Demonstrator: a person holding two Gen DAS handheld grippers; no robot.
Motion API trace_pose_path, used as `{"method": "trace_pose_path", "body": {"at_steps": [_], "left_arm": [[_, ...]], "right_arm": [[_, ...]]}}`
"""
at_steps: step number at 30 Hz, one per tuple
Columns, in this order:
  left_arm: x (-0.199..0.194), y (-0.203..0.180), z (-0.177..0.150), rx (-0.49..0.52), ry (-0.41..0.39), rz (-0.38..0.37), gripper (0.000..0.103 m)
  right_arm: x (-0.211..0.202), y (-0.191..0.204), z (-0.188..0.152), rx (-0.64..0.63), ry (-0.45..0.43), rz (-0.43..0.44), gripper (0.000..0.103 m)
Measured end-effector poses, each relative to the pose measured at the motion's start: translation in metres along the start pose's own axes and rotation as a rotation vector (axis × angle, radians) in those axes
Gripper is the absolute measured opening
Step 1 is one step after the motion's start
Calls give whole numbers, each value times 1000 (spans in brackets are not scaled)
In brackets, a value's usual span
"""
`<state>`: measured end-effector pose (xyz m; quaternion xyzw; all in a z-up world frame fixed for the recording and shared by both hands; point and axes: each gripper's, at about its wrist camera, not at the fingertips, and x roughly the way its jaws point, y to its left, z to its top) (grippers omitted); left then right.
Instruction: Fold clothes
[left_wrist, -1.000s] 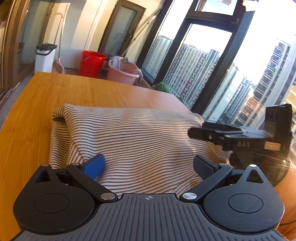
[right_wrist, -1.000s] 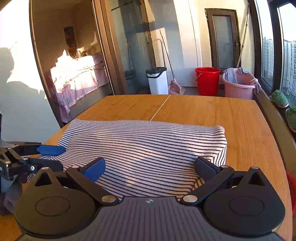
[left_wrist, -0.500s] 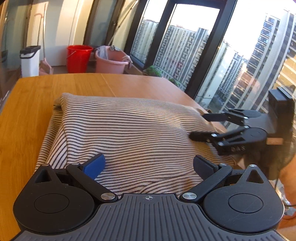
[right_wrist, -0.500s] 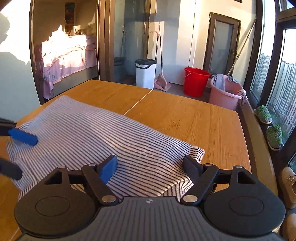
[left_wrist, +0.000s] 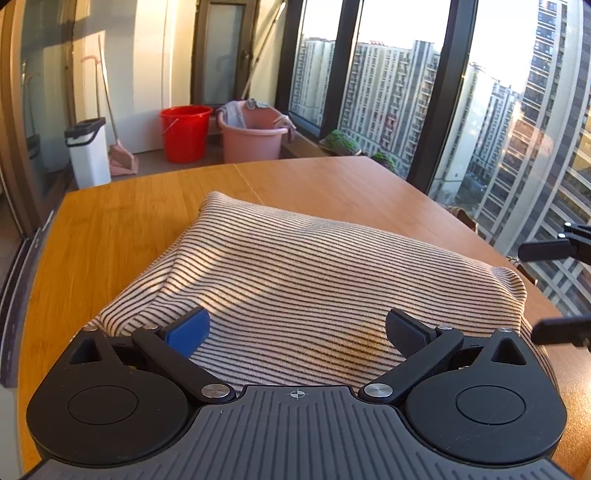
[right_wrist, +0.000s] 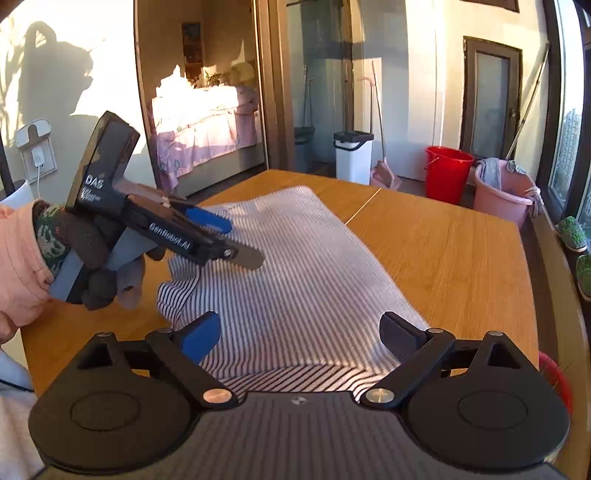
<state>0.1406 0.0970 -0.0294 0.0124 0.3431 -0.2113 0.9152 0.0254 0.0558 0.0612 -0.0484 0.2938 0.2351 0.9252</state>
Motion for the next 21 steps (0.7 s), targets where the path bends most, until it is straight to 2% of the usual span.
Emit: {"method": "trace_pose_path", "body": {"at_steps": [1, 2, 3, 5, 7, 9, 14, 16, 18, 21], "left_arm": [[-4, 1, 0, -18, -3, -18, 103], [-7, 1, 1, -38, -6, -45, 103], [-12, 2, -1, -65, -8, -98, 103], [-16, 3, -3, -105, 0, -194, 103], [-12, 0, -6, -116, 24, -249, 103], [-3, -4, -9, -92, 50, -231, 103], [12, 4, -3, -26, 38, -90, 103], [17, 13, -1, -30, 33, -30, 103], [17, 23, 1, -59, 26, -1, 103], [4, 29, 0, -98, 16, -8, 103]], "right_arm": [[3, -6, -2, 6, 9, -23, 94], [6, -12, -3, 13, 19, -46, 88], [9, -18, -5, 19, 28, -69, 74], [15, -30, -8, 32, 47, -115, 53], [20, -37, -14, 50, 61, -135, 51], [18, -29, -17, 38, 67, -123, 51], [6, 3, -25, 27, 102, 2, 52], [0, 19, -27, 9, 109, 58, 52], [-5, 35, -28, -23, 115, 116, 64], [-9, 61, -29, -105, 120, 182, 70]]}}
